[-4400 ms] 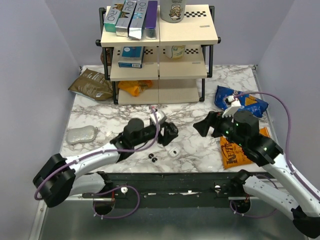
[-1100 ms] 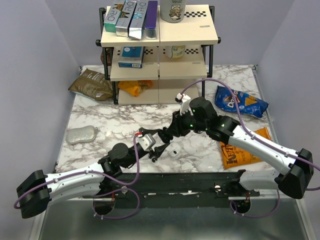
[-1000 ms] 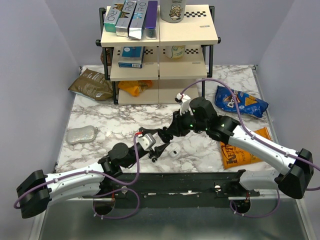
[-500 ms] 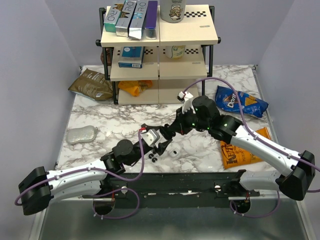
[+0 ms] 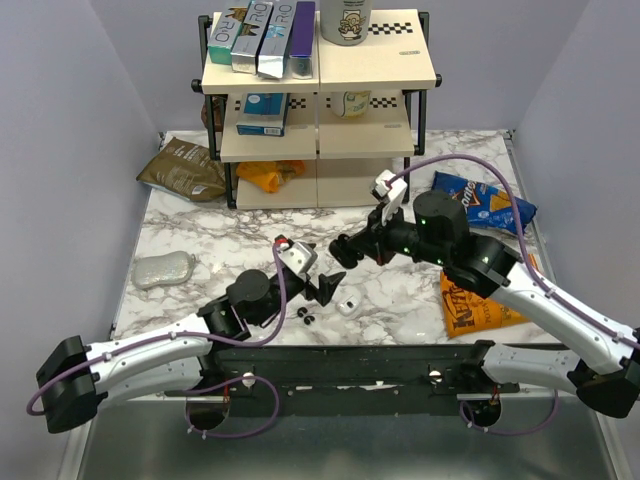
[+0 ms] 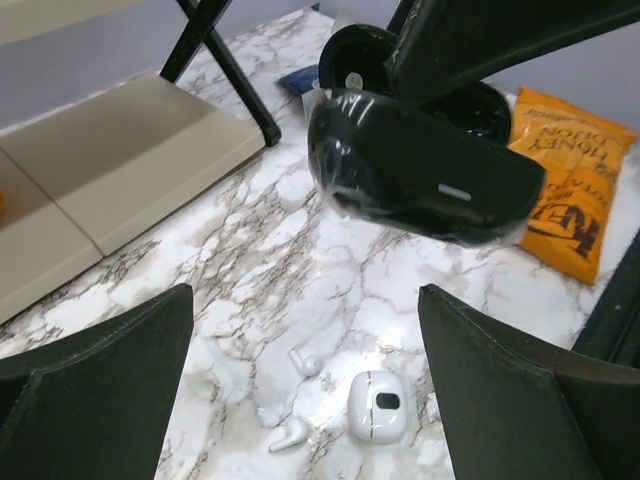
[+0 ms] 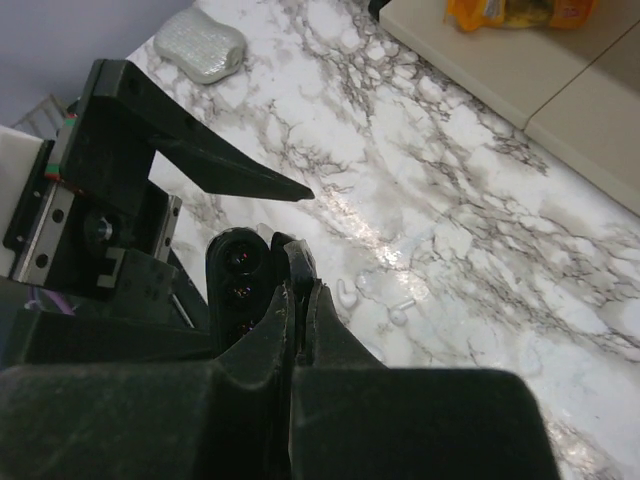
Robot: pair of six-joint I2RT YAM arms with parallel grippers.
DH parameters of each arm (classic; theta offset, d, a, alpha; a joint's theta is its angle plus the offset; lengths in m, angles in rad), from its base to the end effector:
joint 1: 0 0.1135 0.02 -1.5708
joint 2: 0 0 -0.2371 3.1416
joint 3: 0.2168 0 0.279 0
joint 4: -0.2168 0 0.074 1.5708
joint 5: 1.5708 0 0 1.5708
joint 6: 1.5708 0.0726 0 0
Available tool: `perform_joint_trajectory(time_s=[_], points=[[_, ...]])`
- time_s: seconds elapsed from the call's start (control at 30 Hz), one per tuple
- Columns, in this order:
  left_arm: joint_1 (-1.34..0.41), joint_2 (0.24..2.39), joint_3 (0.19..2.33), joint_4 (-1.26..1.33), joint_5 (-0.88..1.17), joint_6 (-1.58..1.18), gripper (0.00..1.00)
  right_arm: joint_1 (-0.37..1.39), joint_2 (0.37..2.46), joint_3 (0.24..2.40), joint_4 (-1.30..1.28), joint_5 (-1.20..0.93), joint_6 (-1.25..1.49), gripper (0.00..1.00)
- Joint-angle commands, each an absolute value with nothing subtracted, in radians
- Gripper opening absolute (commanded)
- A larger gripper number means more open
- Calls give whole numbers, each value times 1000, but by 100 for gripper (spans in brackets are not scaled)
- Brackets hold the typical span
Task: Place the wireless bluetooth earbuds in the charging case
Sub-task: Adjust the charging case.
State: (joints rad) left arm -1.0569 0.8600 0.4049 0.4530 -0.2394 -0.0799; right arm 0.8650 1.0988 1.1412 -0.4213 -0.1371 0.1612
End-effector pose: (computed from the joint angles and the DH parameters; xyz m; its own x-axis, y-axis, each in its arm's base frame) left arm 0.1531 -0.2362 0.2270 -0.0592 -0.0528 -0.9968 0.7270 0.6820 -0.0793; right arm 0.1984 0.2480 0.3422 -0.3711 -0.1902 -0.9089 -0.7870 0.5840 0.1990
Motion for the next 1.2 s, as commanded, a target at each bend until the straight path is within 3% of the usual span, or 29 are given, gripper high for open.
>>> perform_joint_trajectory(time_s=[0.0, 0.23, 0.47, 0.77, 1.17], points=[[-996, 779, 462, 374, 71, -150, 99, 919, 1017, 1085, -358, 40, -33, 1], [-744, 854, 587, 310, 651, -251, 95, 965, 930, 1045, -321, 14, -242, 1], [-715, 1003, 690, 293, 886, -248, 84, 1029, 922, 1042, -288, 51, -311, 1], [-713, 1028, 683, 387, 916, -268, 78, 1045, 966, 1049, -301, 35, -308, 1], [-713, 1014, 655, 423, 839, -261, 58, 1048, 1012, 1081, -311, 20, -272, 1]])
